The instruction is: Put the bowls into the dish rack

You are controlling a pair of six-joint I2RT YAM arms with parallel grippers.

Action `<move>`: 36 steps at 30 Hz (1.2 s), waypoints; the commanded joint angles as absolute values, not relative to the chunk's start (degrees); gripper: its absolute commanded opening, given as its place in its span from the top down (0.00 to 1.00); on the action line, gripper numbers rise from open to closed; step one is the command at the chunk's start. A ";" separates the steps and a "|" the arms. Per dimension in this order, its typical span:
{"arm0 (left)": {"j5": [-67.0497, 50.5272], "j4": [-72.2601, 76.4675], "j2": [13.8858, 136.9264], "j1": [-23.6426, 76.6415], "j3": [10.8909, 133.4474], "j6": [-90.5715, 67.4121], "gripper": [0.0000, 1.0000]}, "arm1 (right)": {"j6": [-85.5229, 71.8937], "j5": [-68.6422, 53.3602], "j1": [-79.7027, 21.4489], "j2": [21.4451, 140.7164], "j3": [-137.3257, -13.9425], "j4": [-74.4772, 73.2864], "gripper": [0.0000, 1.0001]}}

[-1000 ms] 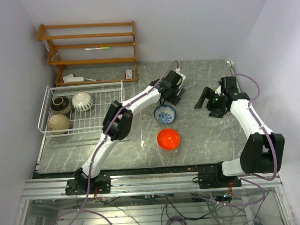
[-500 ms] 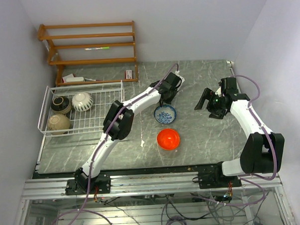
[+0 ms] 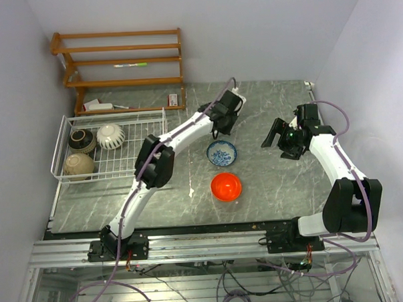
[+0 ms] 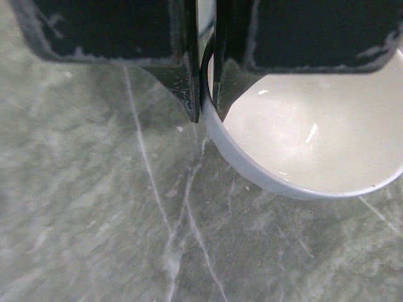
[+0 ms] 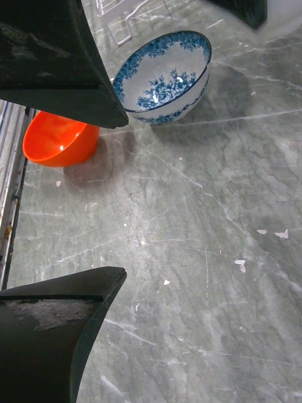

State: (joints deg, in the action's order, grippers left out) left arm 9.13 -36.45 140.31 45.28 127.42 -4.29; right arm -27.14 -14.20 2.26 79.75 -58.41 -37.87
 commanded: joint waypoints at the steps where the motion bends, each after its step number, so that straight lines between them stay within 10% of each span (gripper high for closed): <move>1: 0.90 -31.60 123.31 40.56 126.14 -12.33 0.93 | -26.81 -15.17 2.72 79.07 -57.92 -37.54 0.09; 19: -32.58 9.25 73.71 4.25 62.07 -55.85 0.93 | -26.52 -19.21 2.50 78.33 -55.42 -35.54 0.11; 36: -36.56 44.25 76.10 -1.30 32.46 -76.88 0.93 | -25.89 -18.58 2.20 75.75 -54.40 -37.02 0.12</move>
State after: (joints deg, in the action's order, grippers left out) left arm -33.67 27.79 74.00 -0.67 35.70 -70.70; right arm -26.79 -18.72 2.20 77.30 -54.94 -36.58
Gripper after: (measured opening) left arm 0.118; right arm 0.881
